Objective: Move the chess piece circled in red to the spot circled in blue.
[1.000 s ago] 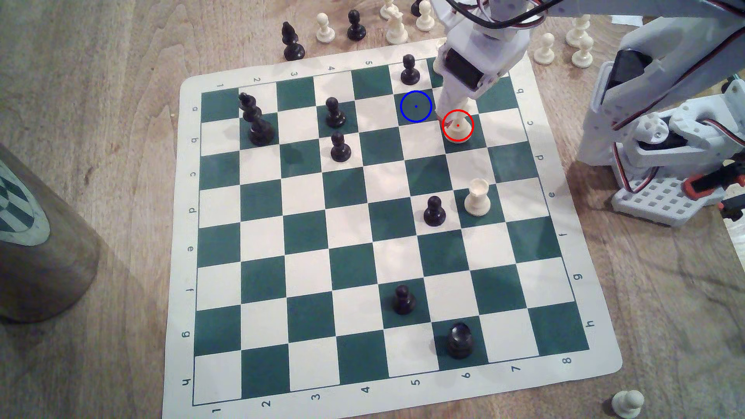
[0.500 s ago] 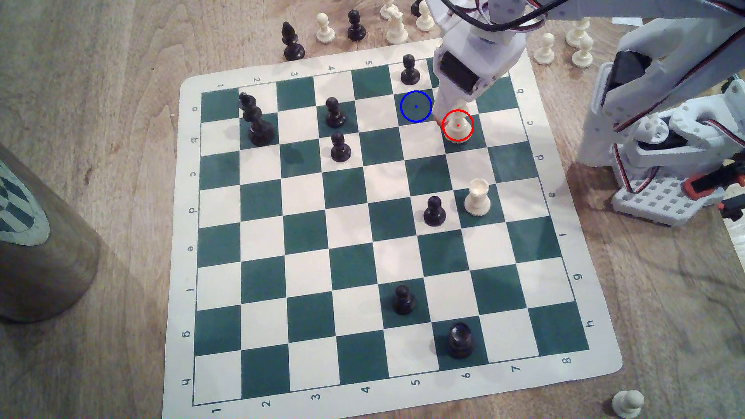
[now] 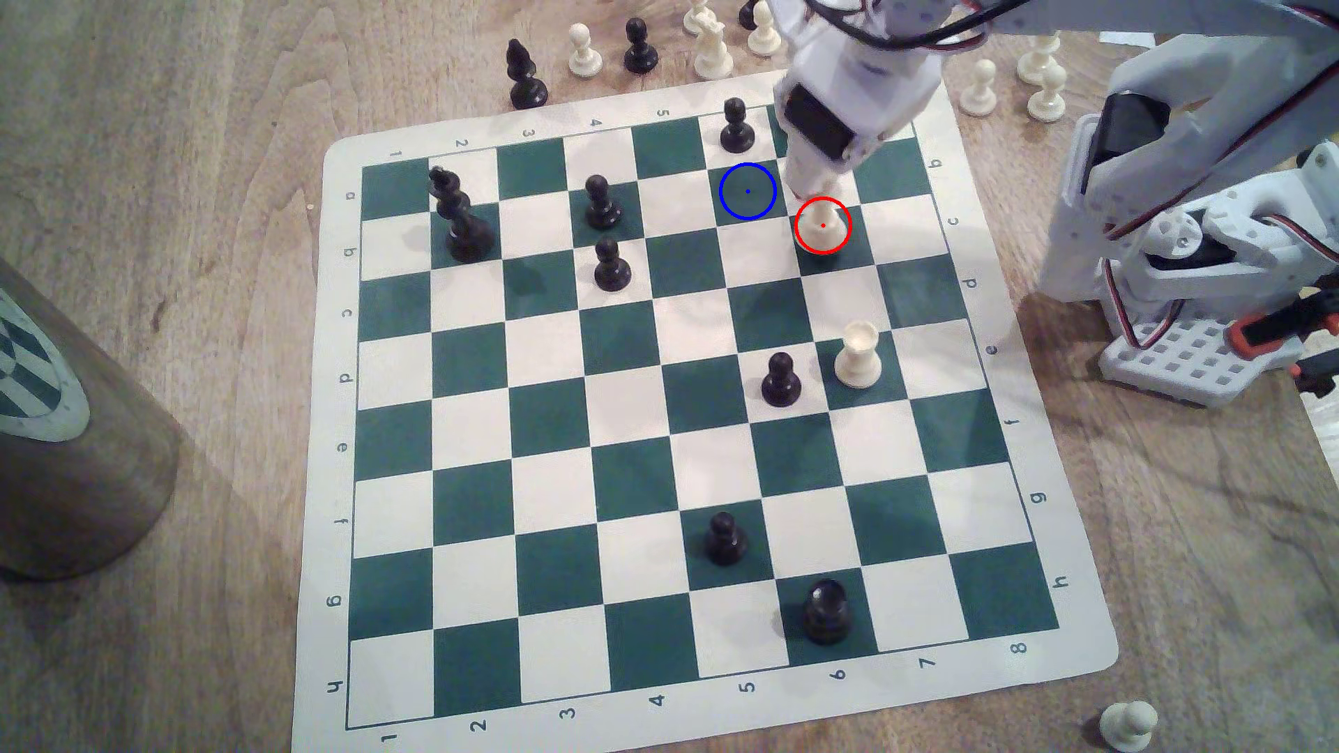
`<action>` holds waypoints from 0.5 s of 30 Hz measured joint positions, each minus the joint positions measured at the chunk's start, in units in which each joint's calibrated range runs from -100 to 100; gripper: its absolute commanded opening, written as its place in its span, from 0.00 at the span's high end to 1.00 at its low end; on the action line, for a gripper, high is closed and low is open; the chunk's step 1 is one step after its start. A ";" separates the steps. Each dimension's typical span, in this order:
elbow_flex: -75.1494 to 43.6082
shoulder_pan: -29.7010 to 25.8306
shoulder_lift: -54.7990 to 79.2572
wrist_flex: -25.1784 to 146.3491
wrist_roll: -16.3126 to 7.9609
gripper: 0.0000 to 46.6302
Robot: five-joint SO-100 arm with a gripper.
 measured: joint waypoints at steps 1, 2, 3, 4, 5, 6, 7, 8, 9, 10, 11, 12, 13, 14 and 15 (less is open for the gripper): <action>-0.63 -0.29 -0.42 0.48 -0.10 0.97; -1.45 -0.66 -1.09 1.27 -0.29 0.97; -2.62 -0.88 -1.59 2.63 -0.49 0.97; -5.42 -1.40 -2.60 5.10 -0.73 0.97; -6.78 -1.84 -2.93 6.06 -0.83 0.97; -9.49 -2.36 -2.93 8.05 -0.93 0.97; -11.03 -2.43 -2.93 8.76 -0.93 0.97; -12.56 -2.43 -2.68 9.32 -0.93 0.97; -14.73 -2.36 -1.84 9.56 -0.93 0.97; -16.54 -2.14 -0.84 9.56 -0.93 0.97; -17.89 -1.92 0.17 9.56 -0.93 0.97; -19.16 -1.62 1.26 9.56 -0.93 0.97; -20.97 -1.03 3.52 9.08 -0.93 0.97; -21.51 -0.81 4.44 8.84 -0.93 0.97; -21.87 -0.52 5.53 8.37 -0.88 0.97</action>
